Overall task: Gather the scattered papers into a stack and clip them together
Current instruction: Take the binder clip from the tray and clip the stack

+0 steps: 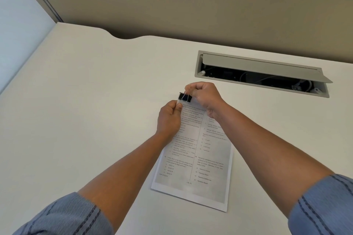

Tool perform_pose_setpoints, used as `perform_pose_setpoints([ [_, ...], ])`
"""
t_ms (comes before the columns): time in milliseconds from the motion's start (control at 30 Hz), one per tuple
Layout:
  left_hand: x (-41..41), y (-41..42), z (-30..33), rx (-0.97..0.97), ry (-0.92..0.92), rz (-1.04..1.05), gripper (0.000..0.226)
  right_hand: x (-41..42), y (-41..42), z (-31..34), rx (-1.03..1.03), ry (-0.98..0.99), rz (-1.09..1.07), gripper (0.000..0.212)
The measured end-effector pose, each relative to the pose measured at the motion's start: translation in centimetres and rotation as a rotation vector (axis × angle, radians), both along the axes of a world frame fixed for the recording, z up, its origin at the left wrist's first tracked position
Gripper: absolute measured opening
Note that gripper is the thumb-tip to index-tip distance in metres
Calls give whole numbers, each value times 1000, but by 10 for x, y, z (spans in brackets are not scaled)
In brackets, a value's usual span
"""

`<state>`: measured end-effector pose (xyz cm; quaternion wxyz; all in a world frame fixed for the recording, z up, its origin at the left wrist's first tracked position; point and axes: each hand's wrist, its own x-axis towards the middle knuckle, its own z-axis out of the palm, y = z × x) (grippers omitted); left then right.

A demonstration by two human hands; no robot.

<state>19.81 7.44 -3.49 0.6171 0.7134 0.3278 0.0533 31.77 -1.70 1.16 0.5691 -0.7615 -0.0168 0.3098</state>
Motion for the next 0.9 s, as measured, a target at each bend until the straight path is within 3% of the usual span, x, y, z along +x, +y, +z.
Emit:
perform_pose_setpoints([
  [267, 0, 0, 2, 4, 11, -3, 25, 1, -3, -1, -36, -31, 71, 25],
  [400, 0, 1, 3, 1, 15, -6, 26, -3, -9, -3, -114, -94, 135, 84],
  [467, 0, 1, 5, -13, 15, -6, 27, -7, -15, -2, -258, -211, 147, 96],
  [567, -2, 0, 9, -35, 15, -1, 27, -15, -34, -5, -517, -490, 6, 96],
  [667, -6, 1, 13, -88, 10, 16, 28, -26, -54, -11, -615, -515, -211, 103],
  [733, -9, 2, 16, -119, 6, 26, 29, -34, -69, -17, -537, -443, -321, 109],
  [900, -15, 2, 25, -142, -23, 47, 30, -60, -101, -18, 24, -95, -414, 112],
])
